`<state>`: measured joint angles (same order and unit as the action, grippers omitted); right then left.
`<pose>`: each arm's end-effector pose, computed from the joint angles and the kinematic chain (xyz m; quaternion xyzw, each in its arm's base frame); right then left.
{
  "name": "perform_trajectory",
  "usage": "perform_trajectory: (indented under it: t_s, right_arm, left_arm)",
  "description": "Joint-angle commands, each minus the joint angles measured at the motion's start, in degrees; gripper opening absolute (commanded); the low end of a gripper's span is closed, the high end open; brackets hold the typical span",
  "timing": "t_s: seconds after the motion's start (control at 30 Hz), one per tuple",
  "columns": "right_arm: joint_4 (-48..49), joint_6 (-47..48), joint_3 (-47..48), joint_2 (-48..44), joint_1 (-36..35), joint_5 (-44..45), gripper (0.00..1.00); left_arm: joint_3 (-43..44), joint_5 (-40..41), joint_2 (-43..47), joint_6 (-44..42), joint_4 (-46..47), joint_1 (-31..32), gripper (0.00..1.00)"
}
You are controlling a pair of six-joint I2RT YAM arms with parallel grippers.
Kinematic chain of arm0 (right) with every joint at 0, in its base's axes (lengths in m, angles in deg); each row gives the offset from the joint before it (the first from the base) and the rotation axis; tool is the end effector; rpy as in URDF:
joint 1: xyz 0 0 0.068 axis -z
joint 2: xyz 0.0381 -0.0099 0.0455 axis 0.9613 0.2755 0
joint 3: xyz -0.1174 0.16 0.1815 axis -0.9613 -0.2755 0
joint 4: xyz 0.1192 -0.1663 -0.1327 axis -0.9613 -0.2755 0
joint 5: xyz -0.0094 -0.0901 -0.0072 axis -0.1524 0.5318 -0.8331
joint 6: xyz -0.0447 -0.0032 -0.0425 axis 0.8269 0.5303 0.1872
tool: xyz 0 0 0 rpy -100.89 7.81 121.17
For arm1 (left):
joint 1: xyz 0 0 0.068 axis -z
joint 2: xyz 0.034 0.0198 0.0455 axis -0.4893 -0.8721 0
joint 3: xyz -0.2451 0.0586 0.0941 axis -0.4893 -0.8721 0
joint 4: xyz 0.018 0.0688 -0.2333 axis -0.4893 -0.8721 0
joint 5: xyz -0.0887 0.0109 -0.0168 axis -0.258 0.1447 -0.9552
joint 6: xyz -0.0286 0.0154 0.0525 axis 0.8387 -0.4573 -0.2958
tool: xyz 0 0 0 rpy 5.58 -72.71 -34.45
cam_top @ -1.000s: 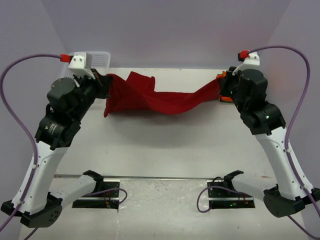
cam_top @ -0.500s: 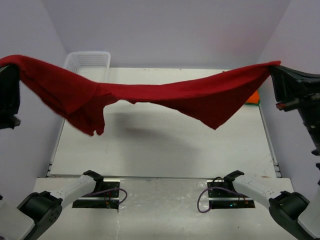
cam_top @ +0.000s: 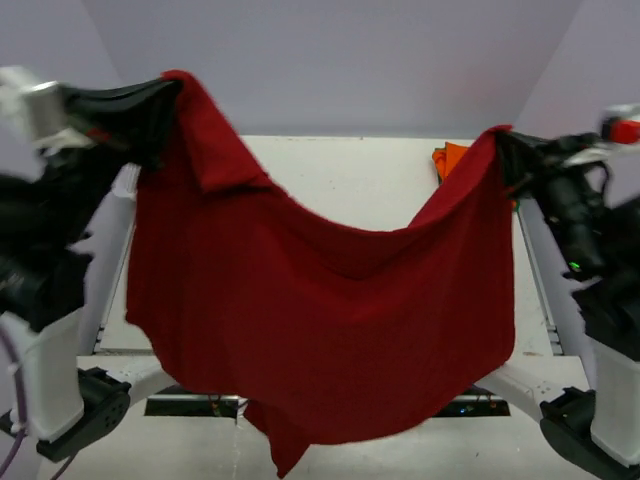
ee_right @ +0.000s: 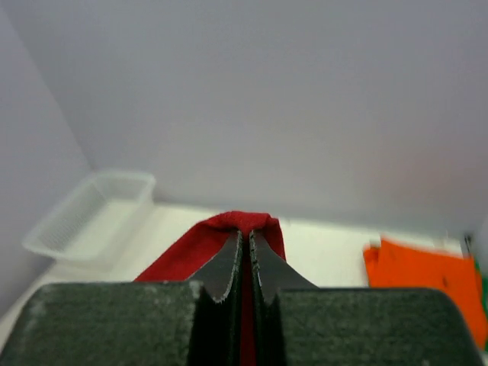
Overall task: Fold and stack the t-shirts
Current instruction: Flatten out the tshirt
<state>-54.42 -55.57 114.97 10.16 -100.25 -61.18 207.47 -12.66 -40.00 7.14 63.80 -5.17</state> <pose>0.0595 0.0212 0.5799 -0.0447 0.5960 0.1738 0.7826 0.0520 -0.0351 0.6321 0.1641 0.4478 -0.2998 0.8262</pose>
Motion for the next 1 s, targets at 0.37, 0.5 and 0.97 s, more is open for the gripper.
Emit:
perform_trajectory:
  t_s: [0.37,0.5,0.97]
  right_arm:
    - [15.3,-8.28,-33.72,27.81,14.01,13.2,0.0]
    - [14.16,-7.32,-31.08,35.55,17.09,10.57,0.0]
    - [6.34,-3.62,-5.79,56.73,21.49,7.92,0.0]
  left_arm:
    - [-38.3,6.46,-34.22,0.13,16.23,-6.01,0.0]
    - [-36.1,7.26,-40.91,-0.76,16.4,-8.73,0.0]
    - [-17.83,5.41,-56.29,-5.06,12.72,-11.73,0.0]
